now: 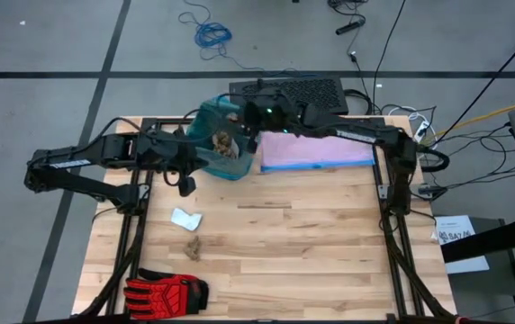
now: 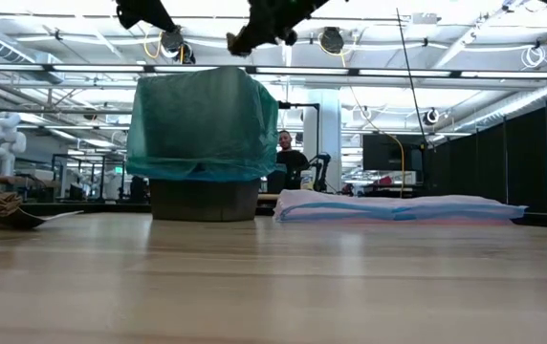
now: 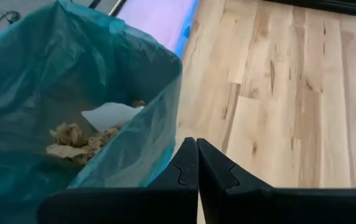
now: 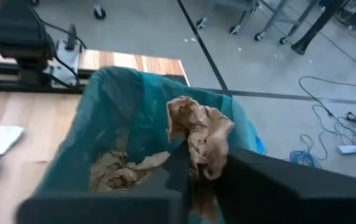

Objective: Place trash/remove bag and relplace
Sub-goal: Put the brown napkin into the trash bin, then put the white paper into the trash bin

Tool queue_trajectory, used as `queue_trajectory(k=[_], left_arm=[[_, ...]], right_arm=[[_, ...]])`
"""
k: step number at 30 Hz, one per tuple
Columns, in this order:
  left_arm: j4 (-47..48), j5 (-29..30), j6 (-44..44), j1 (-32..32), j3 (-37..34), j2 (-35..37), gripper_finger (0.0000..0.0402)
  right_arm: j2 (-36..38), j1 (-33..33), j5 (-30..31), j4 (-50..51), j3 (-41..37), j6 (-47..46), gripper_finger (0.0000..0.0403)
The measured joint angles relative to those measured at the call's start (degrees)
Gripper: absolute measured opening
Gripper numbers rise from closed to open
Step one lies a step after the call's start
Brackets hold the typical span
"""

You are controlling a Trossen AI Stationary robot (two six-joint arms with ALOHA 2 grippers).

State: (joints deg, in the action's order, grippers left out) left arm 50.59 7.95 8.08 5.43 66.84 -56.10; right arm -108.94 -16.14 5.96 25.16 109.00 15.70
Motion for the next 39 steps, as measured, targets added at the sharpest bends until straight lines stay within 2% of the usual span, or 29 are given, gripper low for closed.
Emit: queue_trajectory(k=[8,14,18,24,29,34,39], left_arm=[[-2.5,9.1,-2.4,0.0,-1.7,3.2,0.0],[-11.5,9.7,0.4,0.0,-12.6,9.0,0.0],[-11.6,9.8,5.1,0.1,-18.3,14.3,0.0],[-8.5,7.3,12.2,0.1,-21.2,17.4,0.0],[-2.2,0.6,15.1,-0.1,-21.2,17.1,0.0],[-0.8,-5.0,17.6,-1.6,-23.0,13.1,0.0],[-0.2,-7.9,22.7,-4.8,-27.3,9.4,0.0]], right_arm=[[-4.1,0.0,-0.1,-1.8,2.9,3.8,0.0176],[-2.9,0.6,-0.1,-2.9,2.9,7.9,0.0222],[-1.4,2.1,0.0,-1.4,3.0,11.3,0.023],[-1.6,3.3,-1.4,3.4,3.0,11.6,0.0231],[-1.8,6.1,-9.0,12.5,2.9,14.9,0.0231],[-1.8,10.3,-9.1,18.5,1.2,16.6,0.0231],[-1.7,13.8,-8.5,21.4,0.6,15.7,0.0231]])
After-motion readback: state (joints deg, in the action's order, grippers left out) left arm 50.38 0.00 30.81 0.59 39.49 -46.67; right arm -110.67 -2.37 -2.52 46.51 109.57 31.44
